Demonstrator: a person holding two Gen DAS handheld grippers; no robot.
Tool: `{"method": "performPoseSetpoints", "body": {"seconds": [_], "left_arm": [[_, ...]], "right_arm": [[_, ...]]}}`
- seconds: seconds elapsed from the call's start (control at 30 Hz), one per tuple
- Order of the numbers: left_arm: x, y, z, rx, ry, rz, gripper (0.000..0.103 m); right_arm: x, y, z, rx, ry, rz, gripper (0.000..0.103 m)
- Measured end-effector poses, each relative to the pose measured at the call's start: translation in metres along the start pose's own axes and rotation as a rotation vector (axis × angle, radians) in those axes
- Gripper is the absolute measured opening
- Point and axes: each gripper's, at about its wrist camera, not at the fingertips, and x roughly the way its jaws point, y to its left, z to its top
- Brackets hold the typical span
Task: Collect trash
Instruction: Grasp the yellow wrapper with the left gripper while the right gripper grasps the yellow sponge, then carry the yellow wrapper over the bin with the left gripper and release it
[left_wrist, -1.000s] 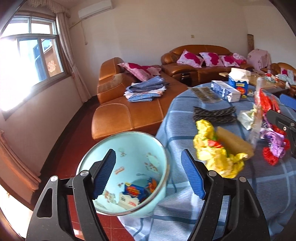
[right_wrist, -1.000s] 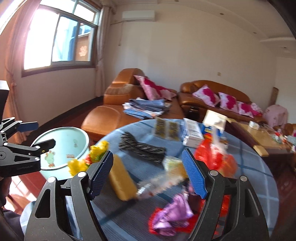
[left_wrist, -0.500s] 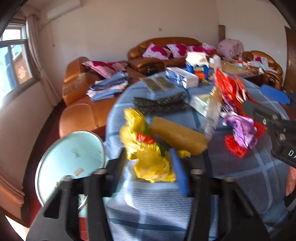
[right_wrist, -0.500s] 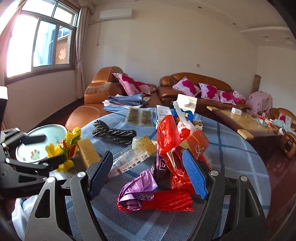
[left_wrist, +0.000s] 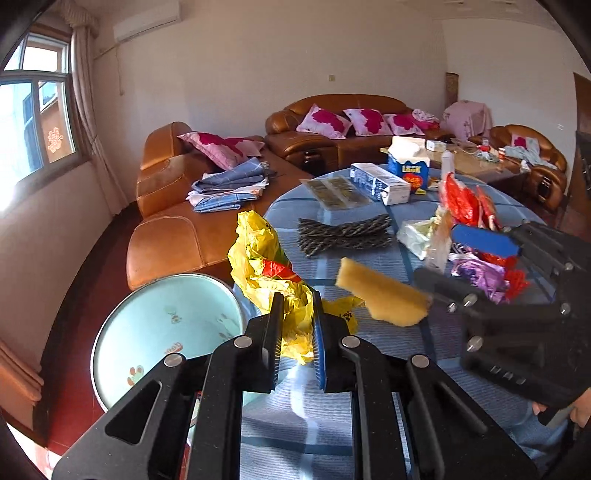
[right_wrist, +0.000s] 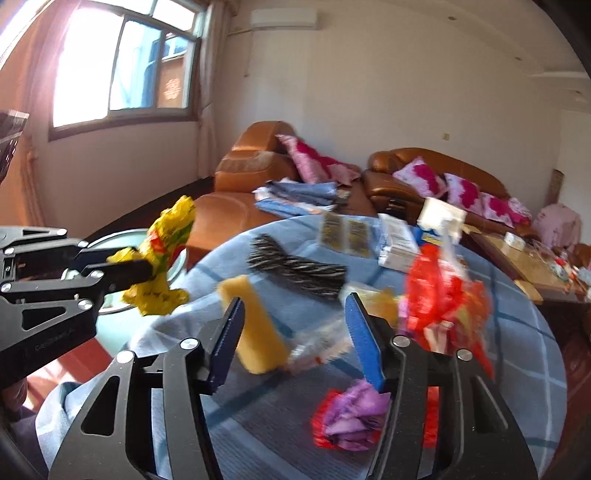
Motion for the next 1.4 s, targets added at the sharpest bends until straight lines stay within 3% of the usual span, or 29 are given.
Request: {"method": "performPoseSetpoints", "body": {"seconds": [0.1, 0.3, 0.37, 0.4, 0.43, 0.53, 0.7, 0.83, 0.9, 1.0, 1.1, 1.3, 1.4], "left_arm": [[-0.001, 0.005, -0.003, -0.008, 0.002, 0.012, 0.014], [-0.003, 0.013, -0.004, -0.02, 0.001, 0.017, 0.014], [-0.005, 0.016, -0.004, -0.025, -0.001, 0.018, 0.014], [-0.005, 0.018, -0.004, -0.028, -0.002, 0.019, 0.014], [-0.006, 0.019, -0.005, -0.031, -0.004, 0.021, 0.014], [-0.008, 0.024, -0.004, -0.04, -0.008, 0.035, 0.014], [-0.011, 0.042, -0.001, -0.058, -0.024, 0.11, 0.014], [-0.019, 0.057, 0.003, -0.078, -0.041, 0.162, 0.014], [-0.021, 0.066, 0.005, -0.097, -0.05, 0.226, 0.014], [-0.023, 0.084, 0.007, -0.132, -0.054, 0.328, 0.014], [-0.026, 0.1, 0.011, -0.154, -0.055, 0.384, 0.014], [-0.032, 0.109, 0.012, -0.168, -0.067, 0.452, 0.014], [-0.036, 0.108, 0.012, -0.165, -0.075, 0.448, 0.014]], "right_arm": [[0.019, 0.008, 0.001, -0.01, 0.081, 0.045, 0.053], [0.051, 0.014, -0.004, -0.026, 0.244, 0.044, 0.049], [0.053, 0.015, -0.006, -0.03, 0.26, 0.044, 0.044], [0.053, 0.014, -0.006, -0.029, 0.264, 0.044, 0.035], [0.052, 0.013, -0.006, -0.024, 0.261, 0.046, 0.029], [0.042, 0.011, 0.0, -0.018, 0.21, 0.057, 0.025], [0.028, 0.007, 0.028, 0.015, 0.083, 0.073, 0.025], [0.042, 0.003, 0.053, 0.047, 0.019, 0.105, 0.025], [0.054, 0.003, 0.062, 0.067, -0.003, 0.135, 0.025], [0.069, 0.009, 0.072, 0.074, -0.019, 0.166, 0.025], [0.082, 0.019, 0.078, 0.067, -0.029, 0.184, 0.025], [0.099, 0.031, 0.08, 0.06, -0.042, 0.197, 0.025], [0.102, 0.039, 0.08, 0.029, -0.044, 0.207, 0.025]]}}
